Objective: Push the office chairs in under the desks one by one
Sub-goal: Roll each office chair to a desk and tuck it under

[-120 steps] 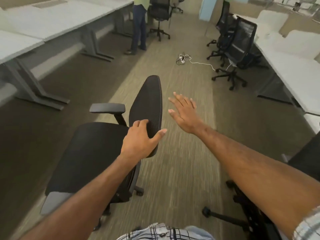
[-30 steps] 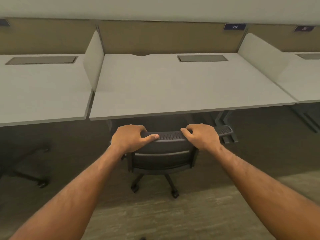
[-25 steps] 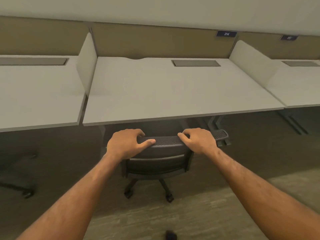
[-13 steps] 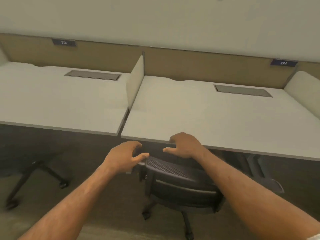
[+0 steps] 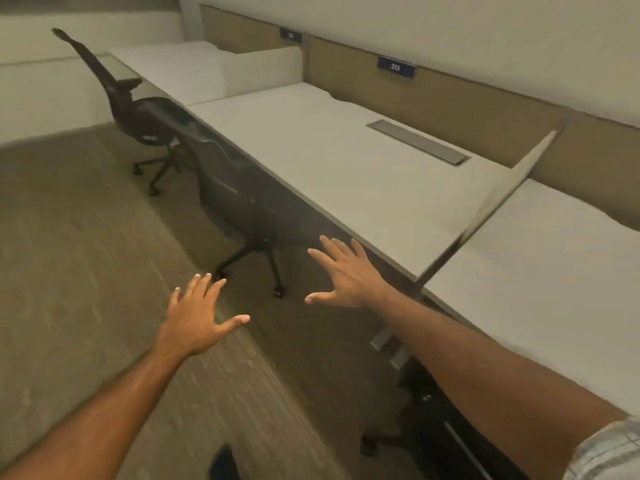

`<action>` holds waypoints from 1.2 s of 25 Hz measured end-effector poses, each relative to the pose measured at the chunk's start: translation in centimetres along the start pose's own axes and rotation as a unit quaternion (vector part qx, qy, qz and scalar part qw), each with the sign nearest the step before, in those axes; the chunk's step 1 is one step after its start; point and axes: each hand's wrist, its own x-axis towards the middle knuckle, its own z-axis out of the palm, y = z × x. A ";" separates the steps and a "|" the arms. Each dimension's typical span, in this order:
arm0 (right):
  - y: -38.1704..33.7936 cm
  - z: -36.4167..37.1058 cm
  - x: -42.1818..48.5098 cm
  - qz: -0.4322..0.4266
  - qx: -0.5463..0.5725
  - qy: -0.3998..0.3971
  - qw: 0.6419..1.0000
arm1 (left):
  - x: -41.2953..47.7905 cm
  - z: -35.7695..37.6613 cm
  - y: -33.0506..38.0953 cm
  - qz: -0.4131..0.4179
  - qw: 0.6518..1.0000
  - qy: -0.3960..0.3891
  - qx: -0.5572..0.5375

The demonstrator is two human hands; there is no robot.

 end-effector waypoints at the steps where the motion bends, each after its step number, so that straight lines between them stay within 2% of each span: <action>1: -1.8 0.6 2.6 -0.018 -0.003 0.001 1.000 | -0.2 0.3 -2.7 -0.024 1.000 -0.003 -0.002; 7: -15.1 5.6 15.1 -0.078 0.007 -0.038 0.996 | -2.2 3.9 -20.2 -0.136 0.990 -0.027 -0.034; 10: -21.0 7.7 19.6 -0.091 0.012 -0.056 0.994 | -2.8 3.5 -27.9 -0.173 0.983 -0.010 -0.055; 17: -33.1 10.0 30.7 -0.151 0.010 -0.090 0.984 | -3.2 2.4 -42.6 -0.233 0.972 0.004 -0.028; 25: -41.2 12.3 48.4 -0.187 0.026 -0.114 0.975 | 5.0 1.0 -56.4 -0.262 0.965 -0.025 -0.020; 30: -46.7 10.7 61.4 -0.192 0.055 -0.100 0.975 | 11.9 -3.2 -65.7 -0.284 0.958 -0.040 0.000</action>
